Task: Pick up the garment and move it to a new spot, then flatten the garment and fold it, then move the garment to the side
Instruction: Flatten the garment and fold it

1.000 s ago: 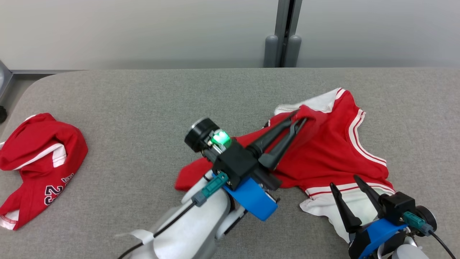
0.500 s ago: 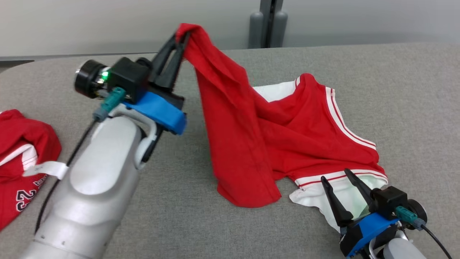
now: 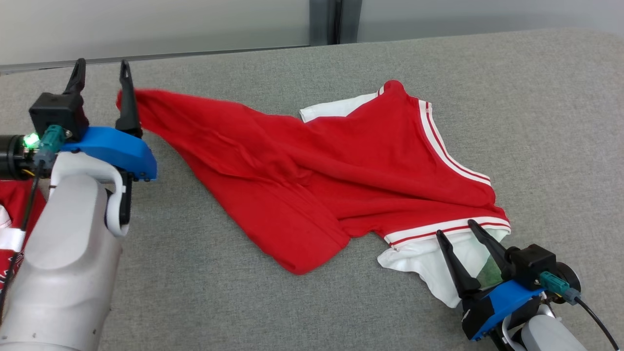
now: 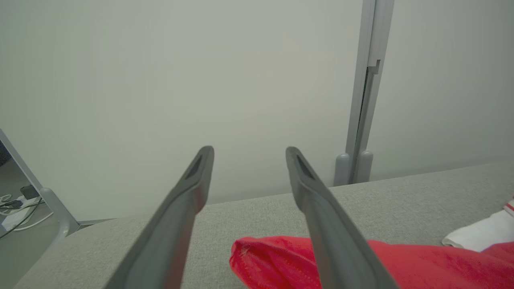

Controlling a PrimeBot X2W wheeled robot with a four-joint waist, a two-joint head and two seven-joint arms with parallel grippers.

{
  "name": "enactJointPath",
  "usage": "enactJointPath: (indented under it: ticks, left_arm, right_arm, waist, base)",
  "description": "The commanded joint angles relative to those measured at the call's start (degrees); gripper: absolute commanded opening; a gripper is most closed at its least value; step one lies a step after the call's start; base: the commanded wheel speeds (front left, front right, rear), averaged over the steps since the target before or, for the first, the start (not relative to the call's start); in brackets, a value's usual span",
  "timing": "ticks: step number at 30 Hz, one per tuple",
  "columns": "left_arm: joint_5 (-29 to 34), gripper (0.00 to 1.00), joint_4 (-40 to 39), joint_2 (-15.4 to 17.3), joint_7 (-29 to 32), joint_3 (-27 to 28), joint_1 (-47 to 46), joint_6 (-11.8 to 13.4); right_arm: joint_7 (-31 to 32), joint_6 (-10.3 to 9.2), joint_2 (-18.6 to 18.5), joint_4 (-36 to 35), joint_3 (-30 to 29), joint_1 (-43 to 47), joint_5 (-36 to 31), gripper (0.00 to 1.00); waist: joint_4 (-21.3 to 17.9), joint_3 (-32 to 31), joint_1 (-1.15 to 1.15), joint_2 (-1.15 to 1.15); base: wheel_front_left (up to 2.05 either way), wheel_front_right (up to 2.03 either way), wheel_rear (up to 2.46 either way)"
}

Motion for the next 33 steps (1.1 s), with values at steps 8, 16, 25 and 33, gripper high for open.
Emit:
enactJointPath:
  ticks: [8,16,25,33]
  left_arm:
    - [5.26,1.0,-5.36,-5.14,-0.17,-0.86,5.14,0.47]
    - [8.25,1.0,-6.94,-12.49,-0.17,-7.74,11.15,-5.08]
    - [5.0,1.0,-4.37,-13.83,-0.17,-24.28,15.22,-7.77]
    - [-0.3,1.0,-0.81,-13.86,-0.17,-34.87,15.7,-6.38]
  right_arm:
    - [-0.02,-0.02,0.1,0.17,-0.43,-0.66,-0.44,1.0]
    - [-0.02,-0.02,0.01,0.04,0.01,-0.15,-0.39,1.0]
    - [-0.02,-0.02,-0.4,0.39,0.57,0.42,0.0,1.0]
    - [-0.02,-0.02,-0.46,0.63,0.42,0.71,-0.03,1.0]
  waist:
    - [1.09,-0.72,0.0,0.0]
    - [1.58,-1.47,0.0,0.0]
    - [0.05,-2.34,0.0,0.0]
    - [-0.6,-2.94,0.0,0.0]
  base:
    - [0.0,0.0,0.0]
    - [0.0,0.0,0.0]
    - [0.0,0.0,0.0]
    - [0.0,0.0,0.0]
